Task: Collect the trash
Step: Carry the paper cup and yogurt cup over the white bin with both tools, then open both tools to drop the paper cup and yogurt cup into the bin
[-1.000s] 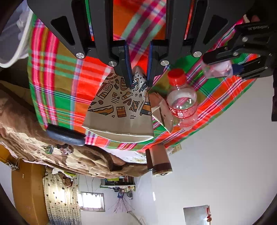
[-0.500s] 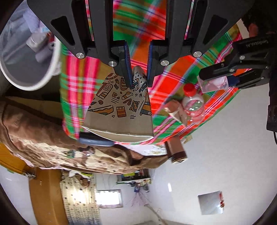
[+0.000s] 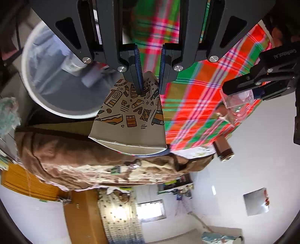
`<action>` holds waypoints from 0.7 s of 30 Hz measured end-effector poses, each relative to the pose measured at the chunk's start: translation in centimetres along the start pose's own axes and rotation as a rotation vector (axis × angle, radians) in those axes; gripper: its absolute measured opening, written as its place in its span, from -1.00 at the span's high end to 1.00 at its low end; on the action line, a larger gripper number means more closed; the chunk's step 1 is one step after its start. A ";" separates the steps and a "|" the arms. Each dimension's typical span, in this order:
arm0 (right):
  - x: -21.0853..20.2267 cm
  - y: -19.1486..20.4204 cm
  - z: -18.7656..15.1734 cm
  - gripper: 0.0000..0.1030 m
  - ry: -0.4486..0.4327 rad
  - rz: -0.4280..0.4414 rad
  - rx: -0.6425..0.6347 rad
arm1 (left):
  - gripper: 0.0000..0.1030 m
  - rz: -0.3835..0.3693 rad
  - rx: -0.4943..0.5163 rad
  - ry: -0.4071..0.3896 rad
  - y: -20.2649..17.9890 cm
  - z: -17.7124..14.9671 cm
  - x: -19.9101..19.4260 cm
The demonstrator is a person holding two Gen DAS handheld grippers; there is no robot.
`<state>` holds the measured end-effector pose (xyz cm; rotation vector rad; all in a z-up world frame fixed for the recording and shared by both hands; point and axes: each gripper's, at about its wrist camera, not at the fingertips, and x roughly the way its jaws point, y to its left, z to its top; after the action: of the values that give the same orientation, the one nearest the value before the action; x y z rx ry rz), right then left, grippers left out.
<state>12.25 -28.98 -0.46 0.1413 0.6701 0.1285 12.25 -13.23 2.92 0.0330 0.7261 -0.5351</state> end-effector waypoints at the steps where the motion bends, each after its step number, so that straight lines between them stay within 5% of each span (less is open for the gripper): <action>1: -0.2 -0.4 -0.1 0.67 -0.001 -0.011 0.007 | 0.15 -0.013 0.009 0.000 -0.7 0.1 0.2; 21: -0.8 -8.1 -1.6 0.67 0.072 -0.157 0.122 | 0.15 -0.134 0.115 0.061 -9.3 2.2 6.1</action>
<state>11.20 -36.92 -2.58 0.2016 0.7581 -0.0582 12.96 -24.53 2.05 0.1086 0.7604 -0.7057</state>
